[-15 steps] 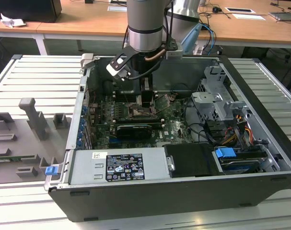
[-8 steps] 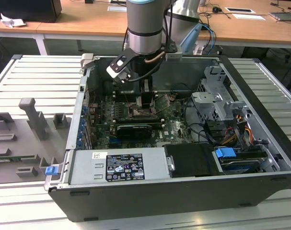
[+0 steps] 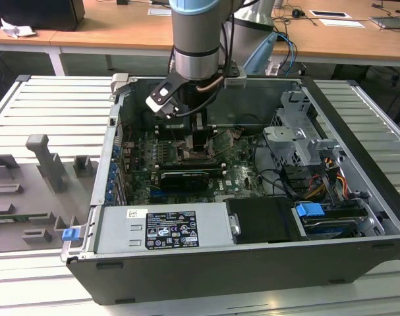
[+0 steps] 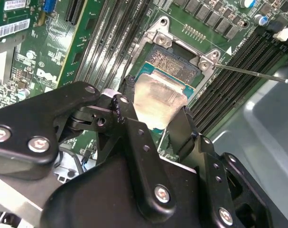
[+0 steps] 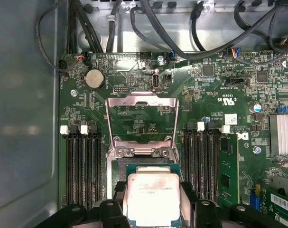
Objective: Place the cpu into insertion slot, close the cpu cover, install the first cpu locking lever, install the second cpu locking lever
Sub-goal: 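Place the cpu into insertion slot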
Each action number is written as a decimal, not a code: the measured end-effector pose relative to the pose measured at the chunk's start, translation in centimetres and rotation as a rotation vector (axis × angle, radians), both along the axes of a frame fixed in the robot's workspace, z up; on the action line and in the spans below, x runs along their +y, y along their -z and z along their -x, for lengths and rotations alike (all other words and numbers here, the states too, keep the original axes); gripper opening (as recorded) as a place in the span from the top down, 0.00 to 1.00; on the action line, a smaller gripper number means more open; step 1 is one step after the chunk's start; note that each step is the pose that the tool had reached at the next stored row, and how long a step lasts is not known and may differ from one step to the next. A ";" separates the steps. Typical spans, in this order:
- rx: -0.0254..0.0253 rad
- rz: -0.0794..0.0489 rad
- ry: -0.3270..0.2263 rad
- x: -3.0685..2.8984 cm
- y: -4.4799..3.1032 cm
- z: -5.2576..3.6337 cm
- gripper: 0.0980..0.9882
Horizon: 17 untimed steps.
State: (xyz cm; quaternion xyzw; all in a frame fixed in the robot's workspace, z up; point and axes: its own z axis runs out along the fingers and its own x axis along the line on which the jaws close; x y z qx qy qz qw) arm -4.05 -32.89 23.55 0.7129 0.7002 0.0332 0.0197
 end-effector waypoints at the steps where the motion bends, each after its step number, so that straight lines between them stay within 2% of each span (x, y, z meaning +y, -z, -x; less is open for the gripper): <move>1: -0.0001 0.000 -0.003 0.00 0.08 0.00 0.52; 3: 0.0002 0.000 -0.017 0.10 0.37 0.01 0.52; 7: 0.0010 0.000 -0.018 0.68 1.13 0.01 0.52; 11: 0.0012 0.000 -0.031 0.74 1.90 0.08 0.52; 17: 0.0012 0.000 -0.028 0.79 2.38 0.47 0.52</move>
